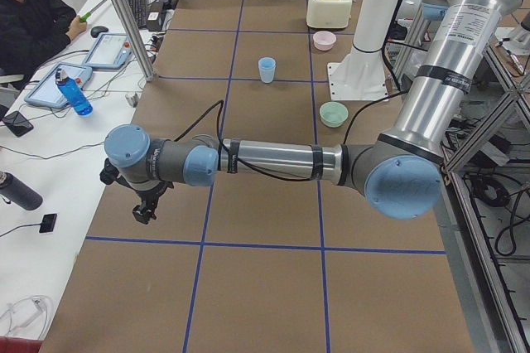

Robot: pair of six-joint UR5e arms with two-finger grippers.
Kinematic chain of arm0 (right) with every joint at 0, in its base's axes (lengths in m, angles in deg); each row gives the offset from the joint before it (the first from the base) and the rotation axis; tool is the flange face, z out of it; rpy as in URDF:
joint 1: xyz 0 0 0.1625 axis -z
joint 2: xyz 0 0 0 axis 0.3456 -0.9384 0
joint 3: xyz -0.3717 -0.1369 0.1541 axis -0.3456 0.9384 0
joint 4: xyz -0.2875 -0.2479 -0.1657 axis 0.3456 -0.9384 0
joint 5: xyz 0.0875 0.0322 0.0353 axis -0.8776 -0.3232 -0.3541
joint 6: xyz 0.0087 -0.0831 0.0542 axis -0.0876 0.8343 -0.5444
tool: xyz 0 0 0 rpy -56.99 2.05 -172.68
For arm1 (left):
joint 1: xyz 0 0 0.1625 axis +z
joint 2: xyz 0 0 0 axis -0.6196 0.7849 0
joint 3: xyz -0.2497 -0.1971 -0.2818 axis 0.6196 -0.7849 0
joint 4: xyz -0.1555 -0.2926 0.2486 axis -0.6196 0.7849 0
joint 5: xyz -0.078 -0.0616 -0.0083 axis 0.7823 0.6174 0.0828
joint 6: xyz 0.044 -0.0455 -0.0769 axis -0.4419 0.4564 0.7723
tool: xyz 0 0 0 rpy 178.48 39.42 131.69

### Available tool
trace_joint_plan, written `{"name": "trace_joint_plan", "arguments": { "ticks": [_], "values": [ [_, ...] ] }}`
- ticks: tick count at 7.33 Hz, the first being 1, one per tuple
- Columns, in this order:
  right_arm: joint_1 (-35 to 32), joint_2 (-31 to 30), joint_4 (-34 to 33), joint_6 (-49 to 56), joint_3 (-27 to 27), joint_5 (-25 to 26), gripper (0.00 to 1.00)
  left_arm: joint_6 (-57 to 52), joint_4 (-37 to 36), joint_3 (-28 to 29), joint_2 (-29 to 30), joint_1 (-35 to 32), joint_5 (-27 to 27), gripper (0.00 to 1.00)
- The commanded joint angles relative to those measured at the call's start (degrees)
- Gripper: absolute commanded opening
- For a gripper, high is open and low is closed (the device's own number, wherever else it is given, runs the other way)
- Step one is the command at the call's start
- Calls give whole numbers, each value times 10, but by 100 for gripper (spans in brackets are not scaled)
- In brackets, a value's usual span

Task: Stack blue cups with both arms

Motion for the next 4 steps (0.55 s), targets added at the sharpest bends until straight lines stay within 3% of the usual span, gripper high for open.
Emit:
{"name": "trace_joint_plan", "arguments": {
  "ticks": [1, 4],
  "values": [
    [0, 4, 28, 3, 14, 28, 100, 0, 13, 1, -9, 1, -2, 98],
    [1, -10, 55, 1, 16, 47, 100, 1, 21, 0, -13, 1, -2, 98]
  ]
}}
